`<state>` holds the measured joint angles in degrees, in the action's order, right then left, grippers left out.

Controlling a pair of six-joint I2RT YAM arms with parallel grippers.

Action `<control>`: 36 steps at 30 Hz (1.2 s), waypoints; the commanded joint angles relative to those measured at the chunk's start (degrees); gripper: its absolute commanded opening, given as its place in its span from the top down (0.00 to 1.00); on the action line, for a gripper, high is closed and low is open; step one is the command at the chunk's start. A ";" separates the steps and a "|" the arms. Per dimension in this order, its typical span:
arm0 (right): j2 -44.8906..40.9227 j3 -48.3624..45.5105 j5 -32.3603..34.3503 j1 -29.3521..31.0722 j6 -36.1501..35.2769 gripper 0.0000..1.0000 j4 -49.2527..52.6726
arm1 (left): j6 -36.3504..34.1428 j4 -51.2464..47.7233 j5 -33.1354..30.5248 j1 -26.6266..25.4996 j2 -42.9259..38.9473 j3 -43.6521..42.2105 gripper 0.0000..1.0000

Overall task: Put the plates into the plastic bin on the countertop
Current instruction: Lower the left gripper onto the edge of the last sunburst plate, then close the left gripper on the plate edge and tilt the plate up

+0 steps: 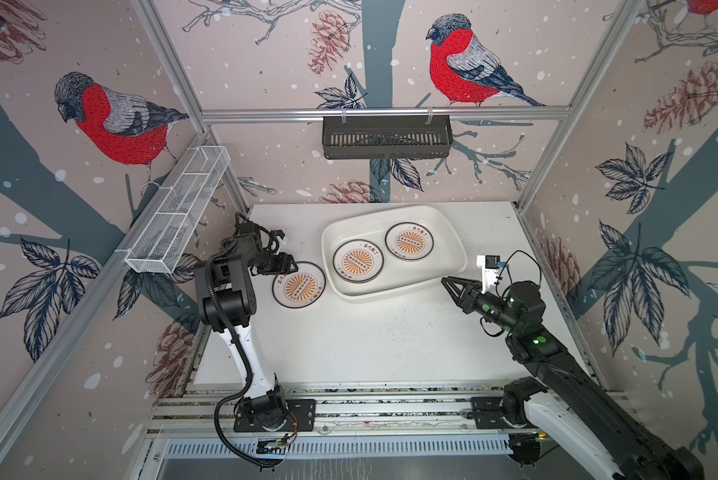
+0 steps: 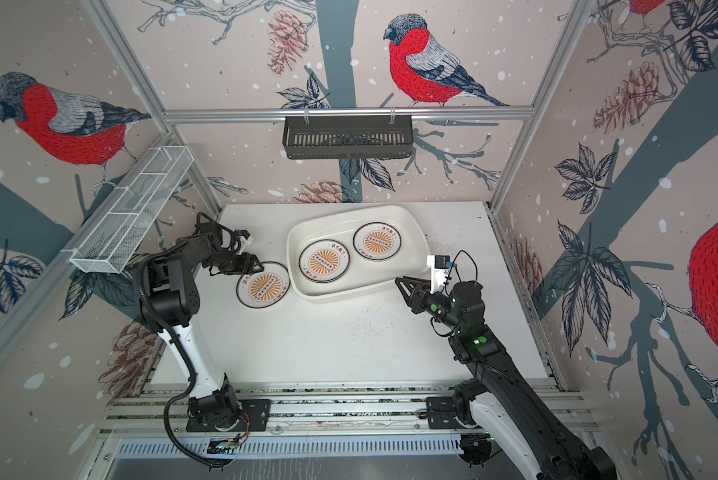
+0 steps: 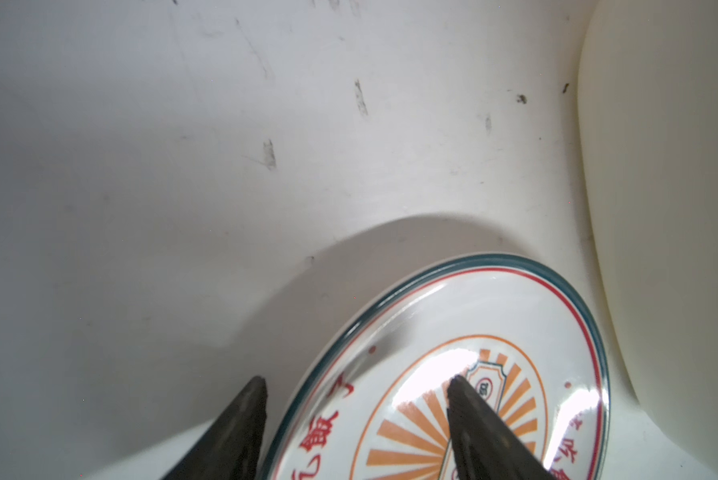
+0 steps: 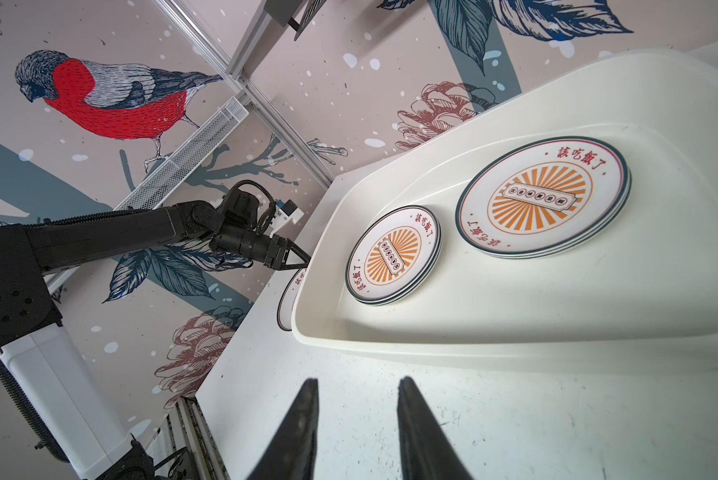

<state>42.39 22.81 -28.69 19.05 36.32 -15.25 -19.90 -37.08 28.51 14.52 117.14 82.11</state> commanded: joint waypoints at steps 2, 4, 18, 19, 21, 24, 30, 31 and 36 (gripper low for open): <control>-0.03 -0.13 -0.82 0.02 0.95 0.66 -2.60 | -2.03 -2.06 3.54 0.77 -1.98 -1.64 0.31; 0.03 -0.32 -0.93 -0.02 1.21 0.66 -2.94 | -2.33 -2.69 4.23 1.16 -2.21 -2.15 0.31; -0.11 -1.23 -1.55 0.02 2.36 0.66 -4.70 | -2.84 -1.48 10.51 7.28 -4.54 -8.61 0.30; -0.04 -1.33 -1.64 0.00 2.52 0.66 -4.89 | -3.08 -1.59 11.34 7.76 -4.54 -9.04 0.31; -0.03 -1.36 -1.73 -0.03 2.71 0.67 -5.06 | -3.31 -1.52 12.51 8.52 -4.59 -9.80 0.33; -0.03 -1.38 -1.89 -0.05 2.80 0.67 -5.20 | -3.44 -1.49 13.83 9.44 -4.54 -10.89 0.37; 0.37 -1.89 -1.86 -0.03 3.36 0.67 -6.41 | -3.69 -0.54 15.83 10.28 -4.47 -12.81 0.40; 0.47 -1.98 -1.88 -0.05 3.49 0.67 -6.64 | -3.34 -0.37 16.25 10.50 -4.40 -13.16 0.41; 0.88 -2.24 -2.03 0.00 3.78 0.68 -7.32 | -2.59 0.94 18.43 11.20 -4.30 -14.75 0.48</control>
<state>43.18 20.64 -29.95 19.05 39.24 -19.62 -22.35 -35.62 46.09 25.36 112.86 68.20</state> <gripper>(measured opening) 0.325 0.527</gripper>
